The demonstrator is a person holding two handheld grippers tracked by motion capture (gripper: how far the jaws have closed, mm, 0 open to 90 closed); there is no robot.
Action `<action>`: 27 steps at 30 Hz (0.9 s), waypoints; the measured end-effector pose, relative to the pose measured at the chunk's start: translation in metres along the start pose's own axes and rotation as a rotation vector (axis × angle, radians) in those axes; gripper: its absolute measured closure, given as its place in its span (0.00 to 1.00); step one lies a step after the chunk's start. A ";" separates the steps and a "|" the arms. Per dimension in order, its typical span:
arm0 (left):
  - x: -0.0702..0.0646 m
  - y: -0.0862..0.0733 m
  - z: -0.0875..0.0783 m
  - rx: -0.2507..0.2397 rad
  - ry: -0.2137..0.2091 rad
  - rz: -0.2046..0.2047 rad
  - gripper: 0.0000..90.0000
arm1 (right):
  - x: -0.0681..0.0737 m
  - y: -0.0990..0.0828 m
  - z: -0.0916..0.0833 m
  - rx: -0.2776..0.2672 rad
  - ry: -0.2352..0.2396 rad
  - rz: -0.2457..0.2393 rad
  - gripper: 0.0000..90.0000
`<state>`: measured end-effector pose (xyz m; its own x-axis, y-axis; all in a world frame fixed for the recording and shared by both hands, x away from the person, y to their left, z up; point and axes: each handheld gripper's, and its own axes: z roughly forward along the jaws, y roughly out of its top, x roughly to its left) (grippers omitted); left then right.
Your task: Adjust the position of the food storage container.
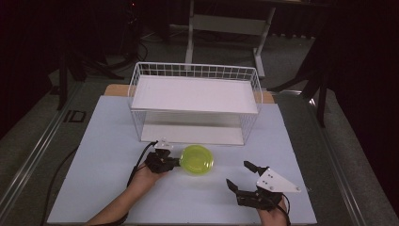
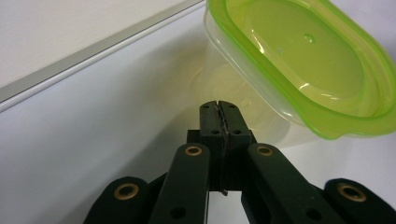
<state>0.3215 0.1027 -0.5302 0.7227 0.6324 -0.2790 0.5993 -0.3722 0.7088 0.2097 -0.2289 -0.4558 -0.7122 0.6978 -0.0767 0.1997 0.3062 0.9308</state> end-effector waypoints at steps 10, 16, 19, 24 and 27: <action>-0.010 -0.004 -0.001 0.011 -0.017 0.020 1.00 | 0.000 -0.001 0.001 0.005 0.002 -0.005 0.21; -0.002 -0.012 -0.024 -0.010 -0.021 0.019 0.96 | -0.002 -0.002 0.002 0.011 0.006 0.019 0.21; -0.001 -0.016 -0.043 -0.068 -0.028 0.010 0.78 | -0.002 -0.003 0.003 0.022 0.009 0.024 0.21; -0.002 -0.023 -0.067 -0.132 -0.063 -0.022 0.29 | -0.002 -0.003 0.006 0.023 -0.008 0.043 0.20; -0.012 -0.025 -0.083 -0.183 -0.067 0.000 0.10 | -0.003 -0.005 0.006 0.012 0.008 0.068 0.20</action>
<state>0.2692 0.1609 -0.4907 0.7477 0.5835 -0.3169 0.5310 -0.2388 0.8130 0.2147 -0.2282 -0.4620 -0.7019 0.7122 -0.0103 0.2563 0.2660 0.9293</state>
